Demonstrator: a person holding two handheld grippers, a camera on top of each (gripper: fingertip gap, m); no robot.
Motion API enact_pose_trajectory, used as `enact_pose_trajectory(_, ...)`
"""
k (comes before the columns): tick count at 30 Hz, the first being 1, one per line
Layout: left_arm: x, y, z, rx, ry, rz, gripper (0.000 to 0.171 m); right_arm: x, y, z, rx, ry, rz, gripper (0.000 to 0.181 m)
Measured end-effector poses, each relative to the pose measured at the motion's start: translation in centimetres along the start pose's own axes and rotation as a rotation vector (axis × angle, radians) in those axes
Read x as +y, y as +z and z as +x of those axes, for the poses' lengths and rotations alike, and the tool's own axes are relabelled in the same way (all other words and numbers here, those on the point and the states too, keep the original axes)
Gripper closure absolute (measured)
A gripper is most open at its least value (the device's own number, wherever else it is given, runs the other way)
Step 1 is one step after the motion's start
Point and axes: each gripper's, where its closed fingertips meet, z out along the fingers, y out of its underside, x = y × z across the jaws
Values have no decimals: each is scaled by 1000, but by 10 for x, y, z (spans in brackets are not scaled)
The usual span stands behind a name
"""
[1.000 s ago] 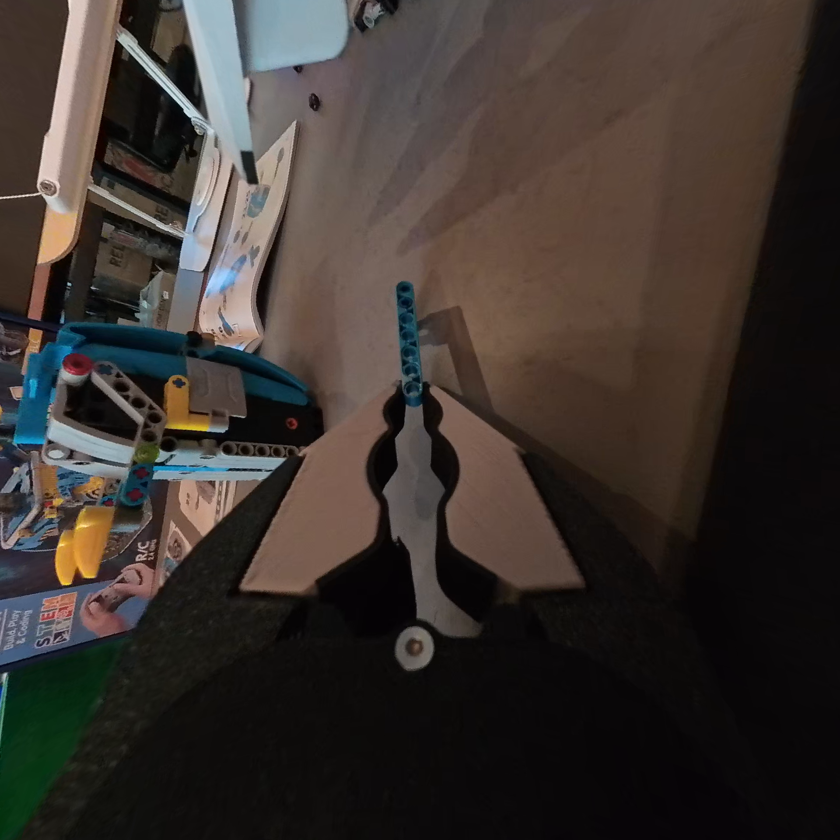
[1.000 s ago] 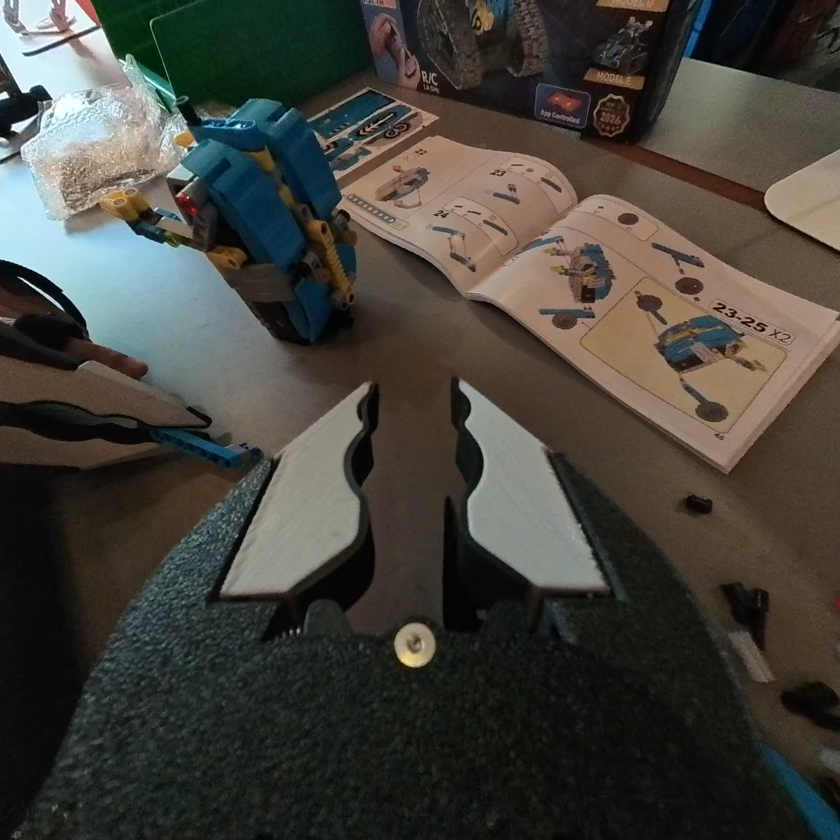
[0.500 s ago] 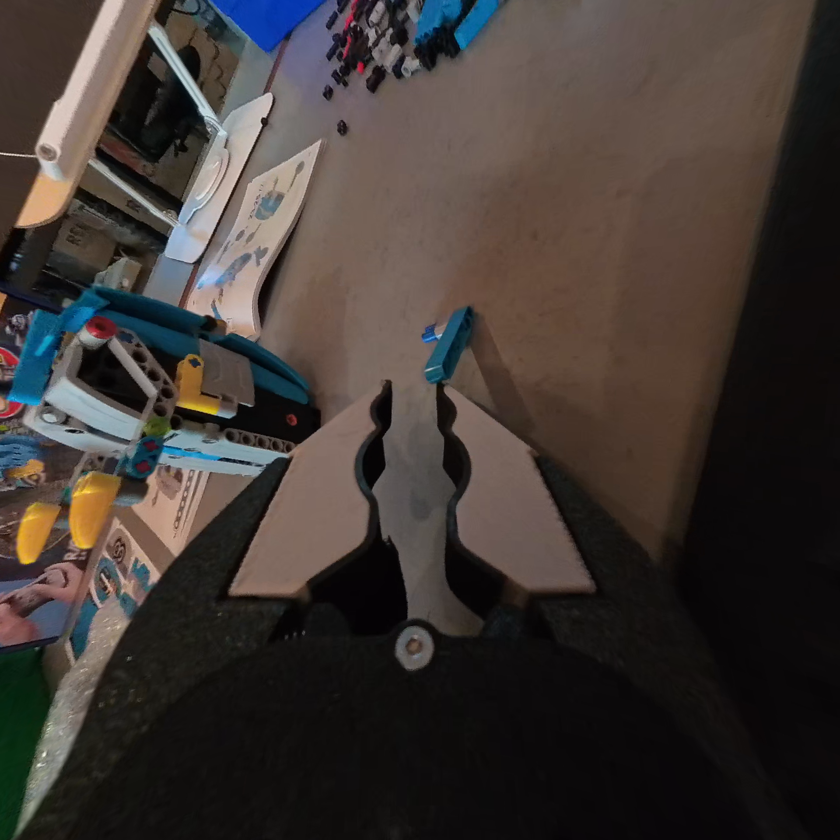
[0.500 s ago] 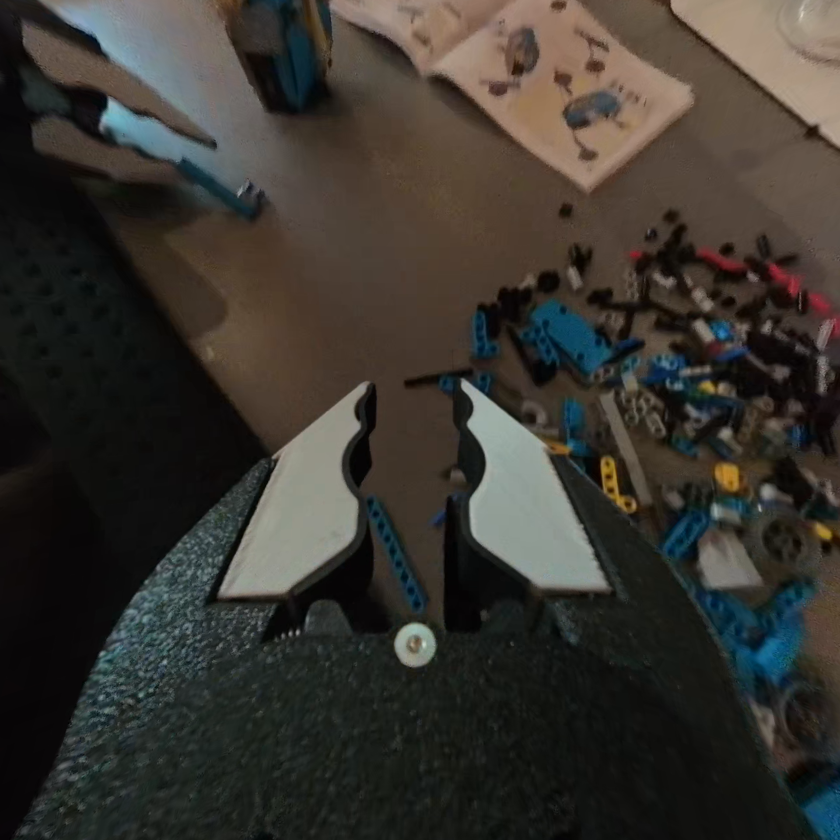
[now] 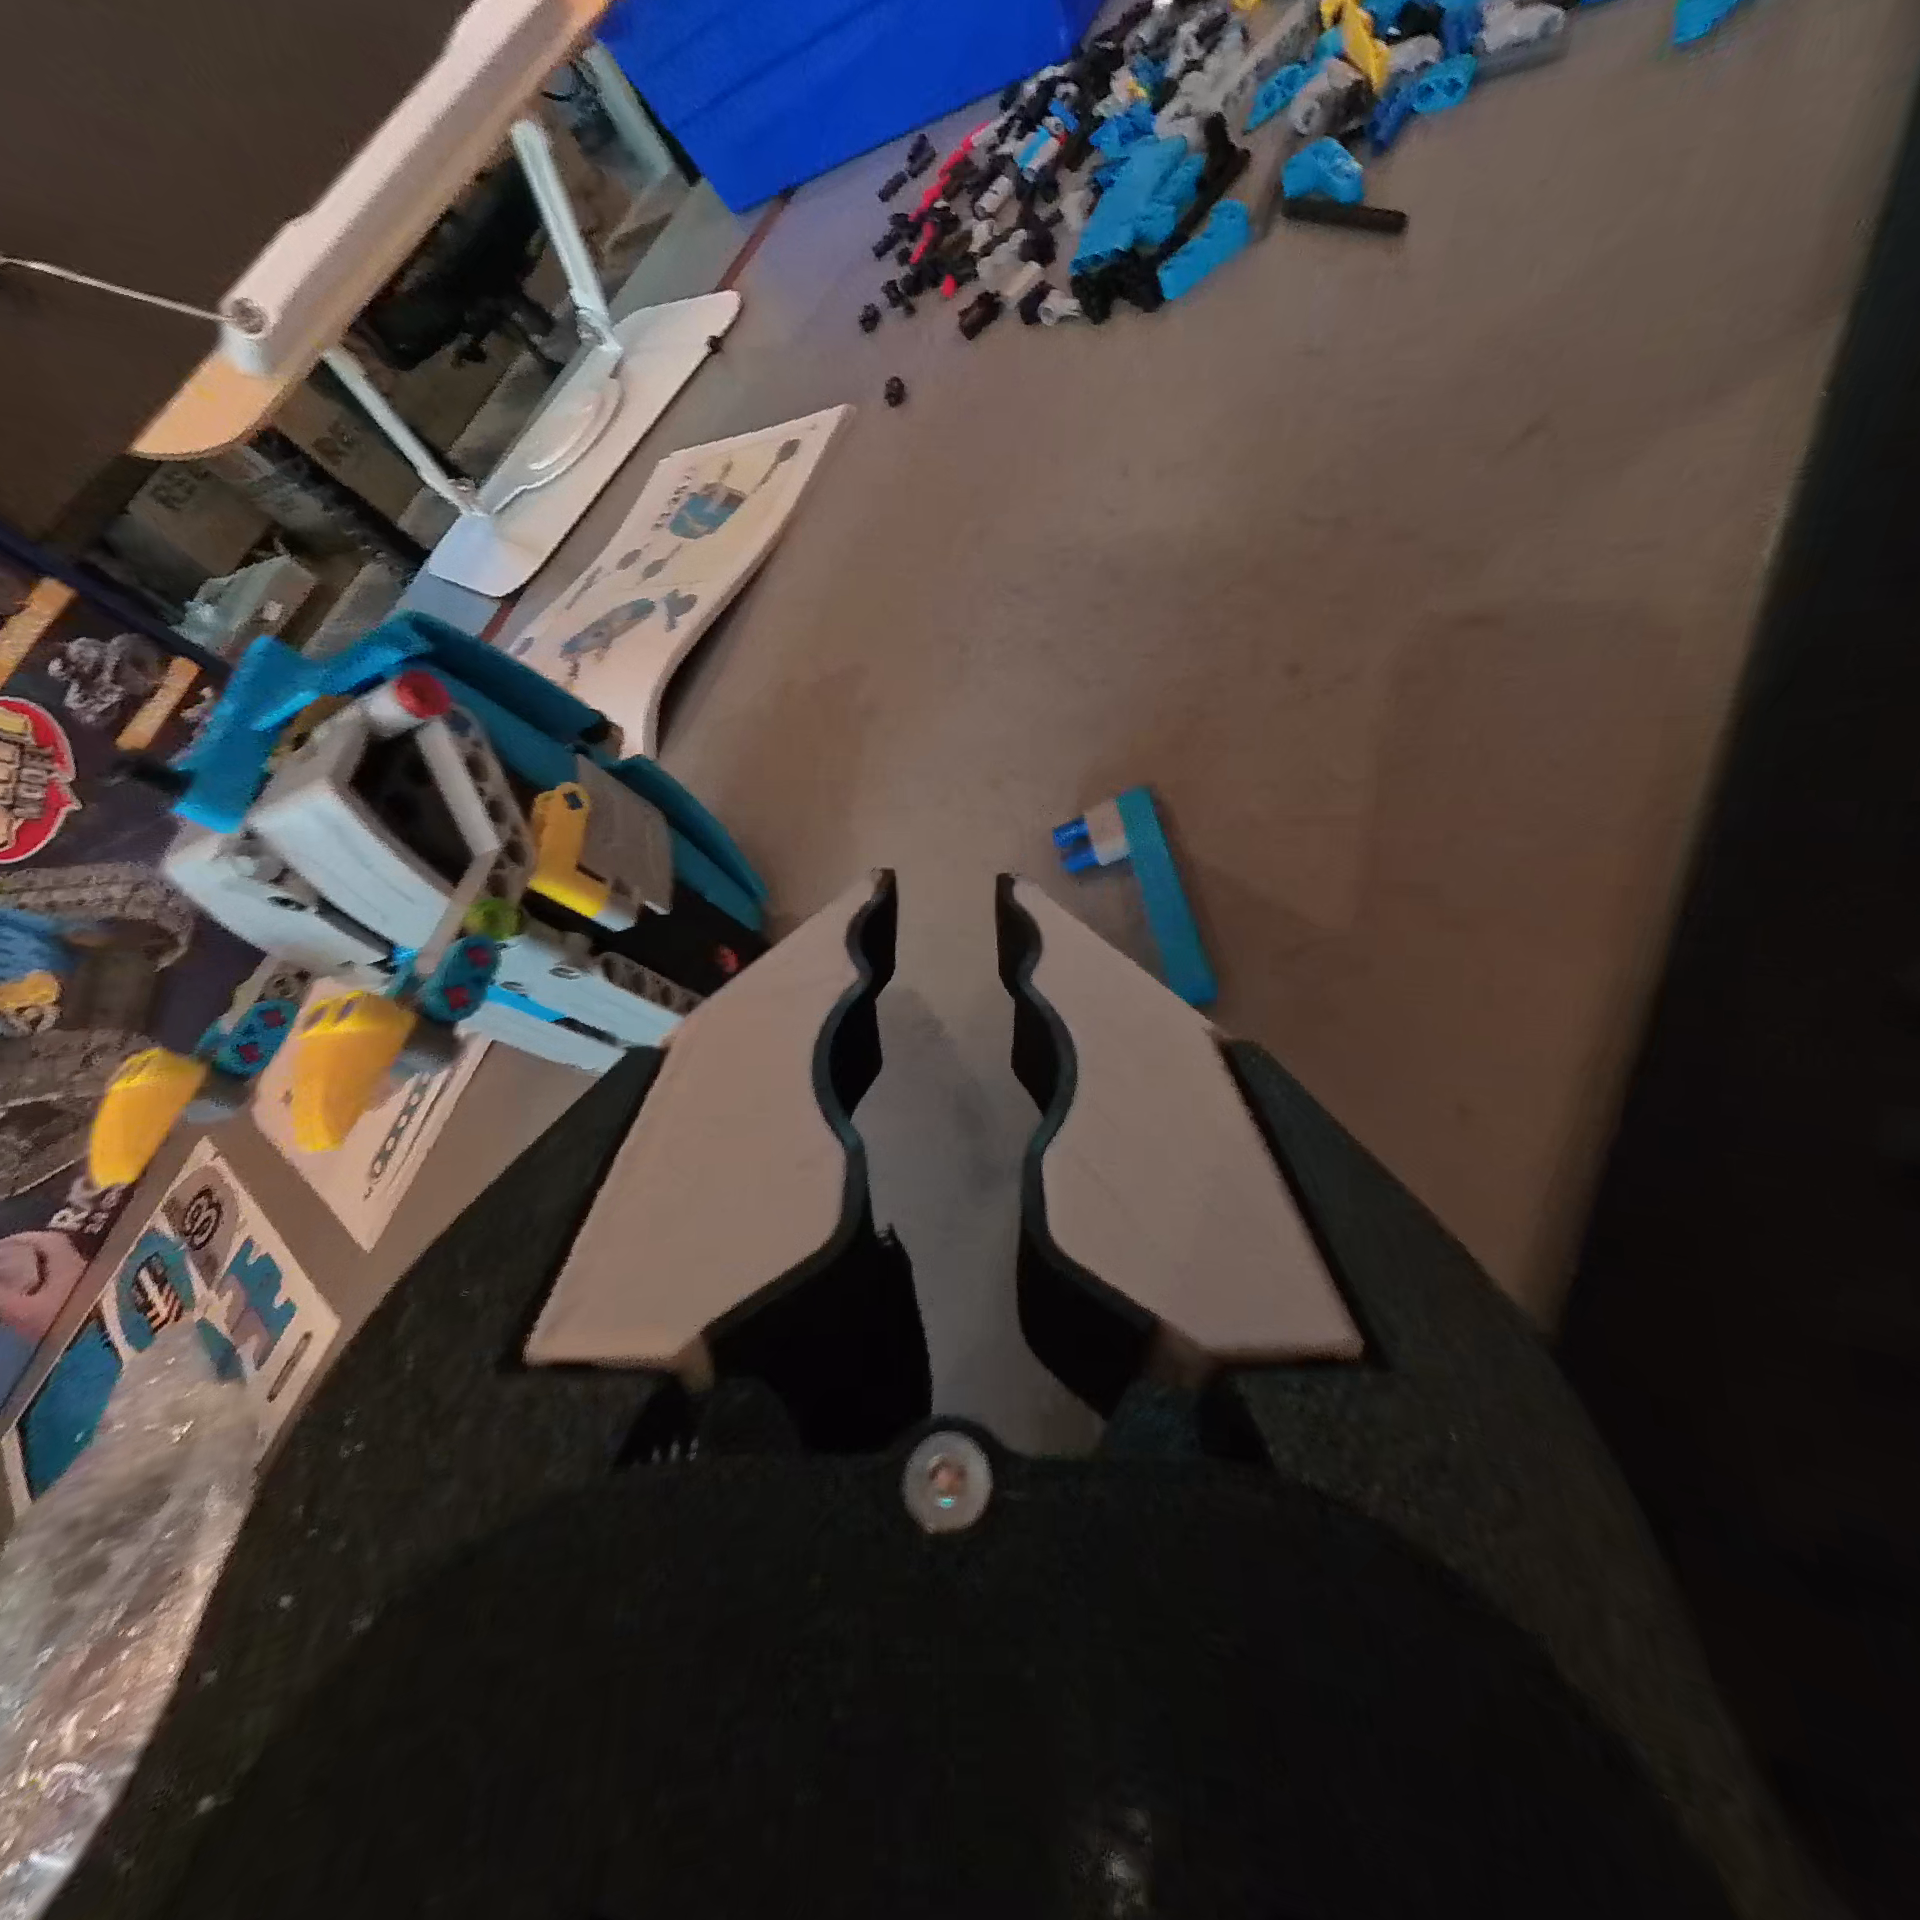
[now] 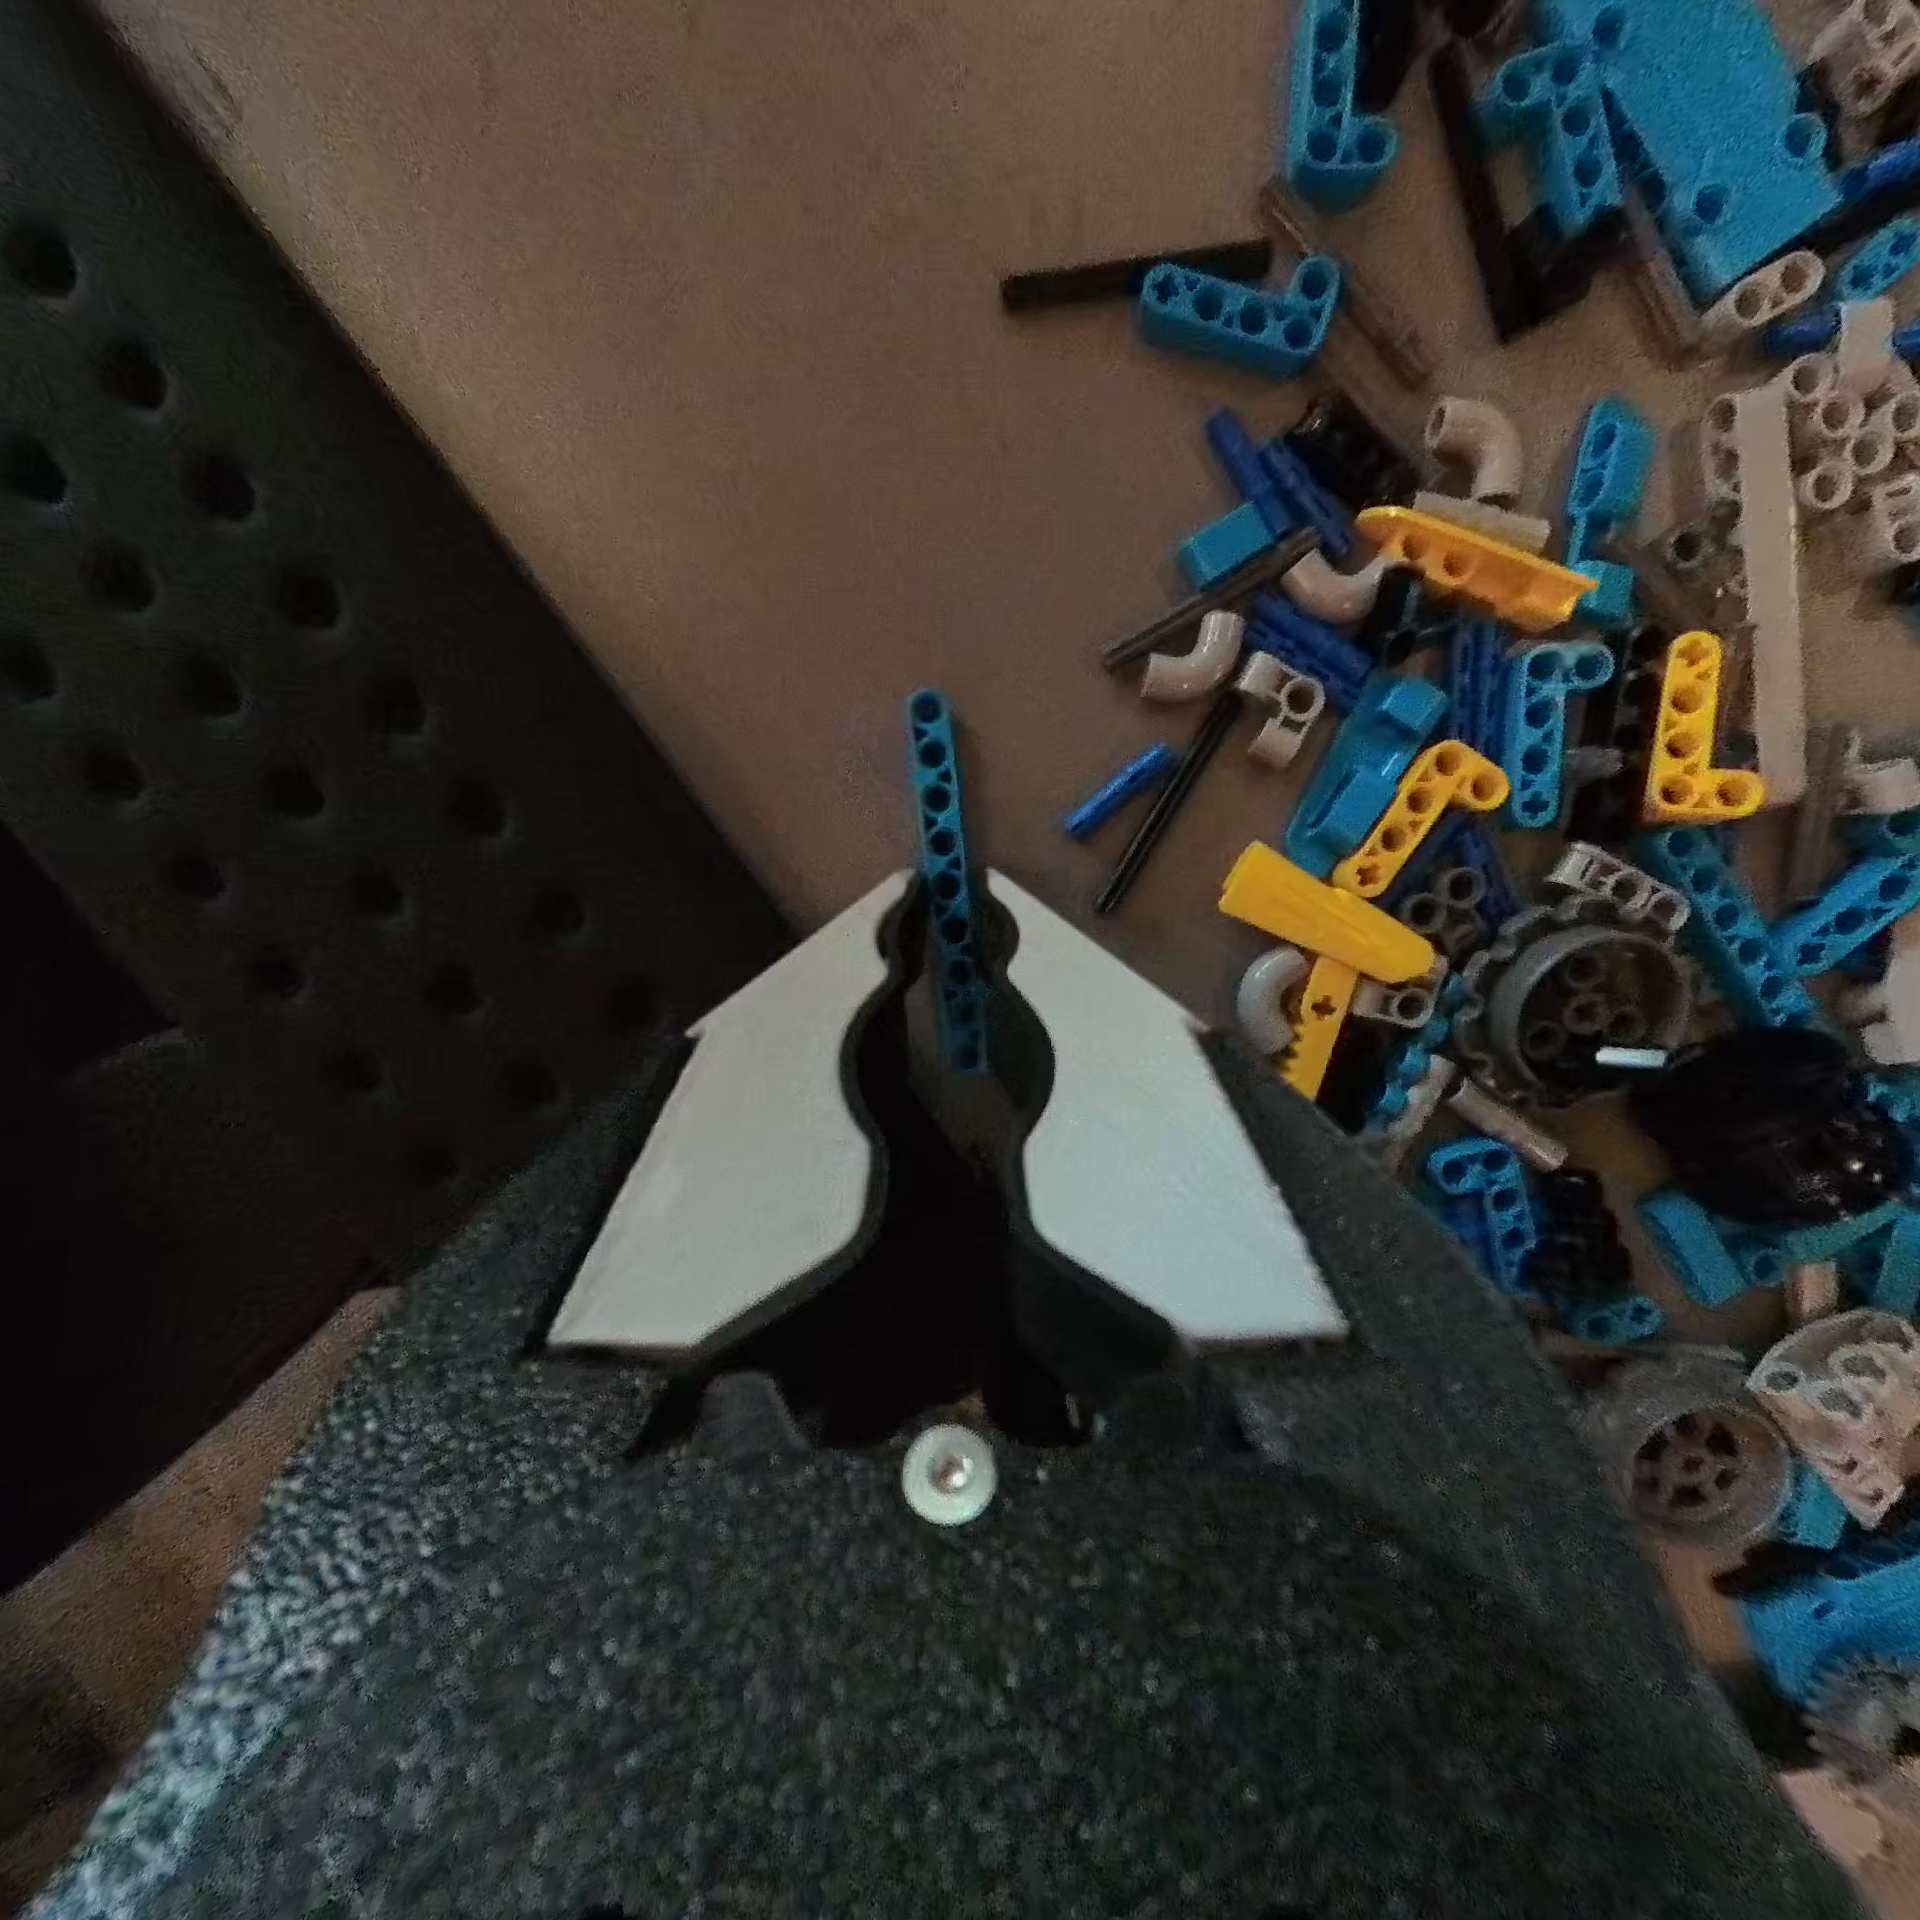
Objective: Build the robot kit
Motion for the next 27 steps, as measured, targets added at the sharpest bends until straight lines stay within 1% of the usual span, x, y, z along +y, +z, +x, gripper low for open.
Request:
enact_pose_trajectory(1,-1,-1,-5,-19,-15,5,153,-9,-1,-3,-7,-20,12,173)
enact_pose_trajectory(2,-1,-2,-10,-40,-34,9,153,-26,-3,-8,-12,-50,55,173)
enact_pose_trajectory(5,2,-5,-29,-95,-119,12,153,-94,-2,-39,-84,-173,204,174)
enact_pose_trajectory(7,5,-6,-37,-107,-181,16,153,-136,17,-70,-153,-299,242,173)
enact_pose_trajectory(9,6,-9,-43,-116,-220,28,154,-166,46,-103,-241,-426,235,173)
enact_pose_trajectory(11,5,-11,-45,-115,-235,39,154,-183,76,-128,-296,-532,191,173)
enact_pose_trajectory(13,7,-9,-42,-105,-231,32,154,-192,100,-142,-327,-608,162,173)
enact_pose_trajectory(15,8,-7,-39,-94,-217,23,154,-201,106,-150,-378,-604,187,173)
enact_pose_trajectory(16,8,-7,-38,-89,-210,22,154,-200,109,-148,-390,-594,168,171)
enact_pose_trajectory(17,8,-7,-37,-86,-202,23,154,-200,108,-148,-412,-572,183,172)
enact_pose_trajectory(19,8,-6,-34,-81,-189,18,154,-198,106,-145,-439,-535,207,166)
enact_pose_trajectory(20,8,-6,-34,-81,-183,14,154,-197,104,-139,-435,-521,213,153)
enact_pose_trajectory(21,8,-5,-33,-79,-178,11,154,-198,100,-126,-398,-505,222,149)
enact_pose_trajectory(22,9,-5,-32,-77,-174,8,154,-202,93,-105,-339,-481,244,149)
enact_pose_trajectory(23,9,-4,-32,-76,-170,5,153,-207,85,-77,-262,-443,271,149)
enact_pose_trajectory(25,9,-3,-30,-72,-162,3,154,-214,67,-4,-85,-317,321,151)
enact_pose_trajectory(27,9,-2,-30,-65,-157,4,154,-205,55,85,146,-116,343,150)
